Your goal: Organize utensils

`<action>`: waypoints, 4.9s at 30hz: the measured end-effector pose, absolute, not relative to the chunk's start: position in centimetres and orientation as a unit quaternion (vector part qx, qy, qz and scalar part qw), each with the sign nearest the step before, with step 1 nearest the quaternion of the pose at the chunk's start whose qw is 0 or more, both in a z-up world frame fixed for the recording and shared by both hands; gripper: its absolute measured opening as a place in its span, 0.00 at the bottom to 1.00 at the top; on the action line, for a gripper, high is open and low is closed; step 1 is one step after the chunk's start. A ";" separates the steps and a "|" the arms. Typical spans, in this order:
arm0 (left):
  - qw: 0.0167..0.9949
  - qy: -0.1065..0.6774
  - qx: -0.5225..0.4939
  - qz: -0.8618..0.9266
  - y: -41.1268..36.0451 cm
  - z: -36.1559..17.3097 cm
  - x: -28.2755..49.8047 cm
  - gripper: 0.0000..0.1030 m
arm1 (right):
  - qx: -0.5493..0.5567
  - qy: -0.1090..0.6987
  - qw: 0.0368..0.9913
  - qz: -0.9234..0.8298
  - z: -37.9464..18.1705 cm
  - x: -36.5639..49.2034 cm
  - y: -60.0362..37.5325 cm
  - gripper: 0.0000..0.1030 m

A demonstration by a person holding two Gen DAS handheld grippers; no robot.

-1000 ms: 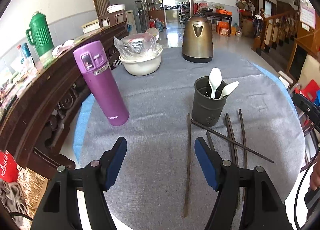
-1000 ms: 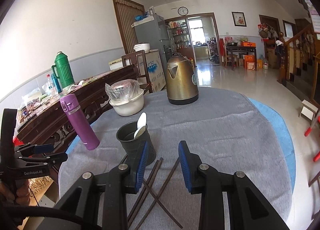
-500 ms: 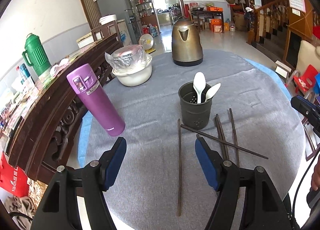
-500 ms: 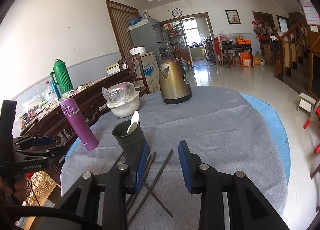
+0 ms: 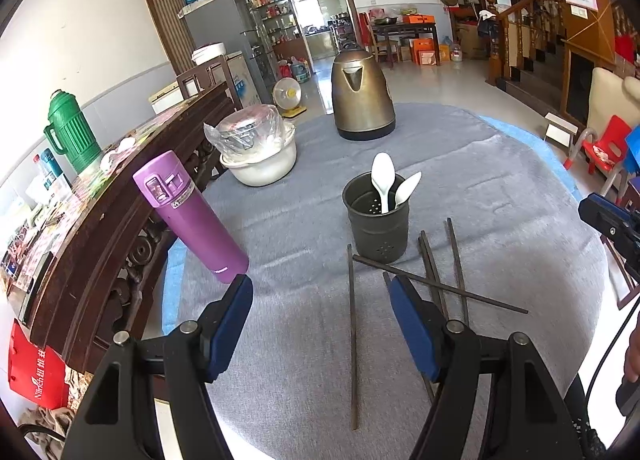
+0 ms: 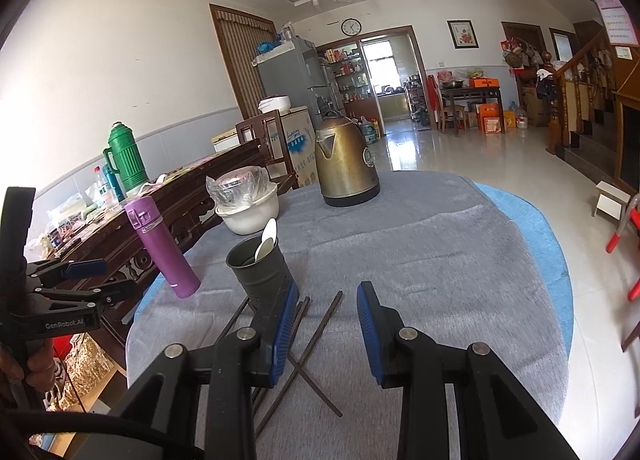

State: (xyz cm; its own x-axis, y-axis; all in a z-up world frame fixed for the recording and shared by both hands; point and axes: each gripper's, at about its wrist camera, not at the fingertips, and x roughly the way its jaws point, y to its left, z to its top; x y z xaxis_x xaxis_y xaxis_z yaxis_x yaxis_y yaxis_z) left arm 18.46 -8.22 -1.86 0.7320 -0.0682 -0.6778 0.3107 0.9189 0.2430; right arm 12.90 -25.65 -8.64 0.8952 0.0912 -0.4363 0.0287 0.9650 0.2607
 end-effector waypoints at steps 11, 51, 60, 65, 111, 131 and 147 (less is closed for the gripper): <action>0.914 0.351 0.175 -0.103 -8.2 -1.8 18.4 0.70 | 0.129 0.239 0.962 0.028 -8.7 13.2 -25.1 0.34; 0.863 0.482 0.027 -0.147 -1.1 -11.1 26.7 0.70 | 0.173 0.414 0.894 0.005 -14.7 24.0 -24.3 0.36; 0.818 0.531 -0.033 -0.219 -1.7 -14.8 31.2 0.59 | 0.209 0.456 0.865 0.009 -17.5 29.6 -25.5 0.30; 0.799 0.553 -0.009 -0.238 -4.1 -16.5 33.1 0.59 | 0.245 0.482 0.841 0.014 -18.9 32.0 -26.7 0.24; 0.803 0.537 0.033 -0.258 -6.0 -16.3 36.1 0.03 | 0.166 0.483 0.860 0.015 -15.3 31.0 -25.6 0.06; 0.817 0.514 0.011 -0.262 -2.5 -10.3 33.1 0.29 | 0.181 0.308 0.931 0.076 -4.2 24.2 -24.5 0.06; 0.762 0.595 0.055 -0.251 -6.4 -17.6 36.5 0.05 | 0.198 0.289 0.933 0.083 -4.4 22.8 -25.3 0.06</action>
State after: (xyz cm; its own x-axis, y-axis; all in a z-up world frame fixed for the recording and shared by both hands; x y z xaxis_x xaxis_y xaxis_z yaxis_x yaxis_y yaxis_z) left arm 36.52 -6.40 -17.59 0.1660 -0.3165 -0.9339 0.4471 0.8683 -0.2148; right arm 22.79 -25.29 -4.41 0.8191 0.2693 -0.5065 -0.0409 0.9081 0.4167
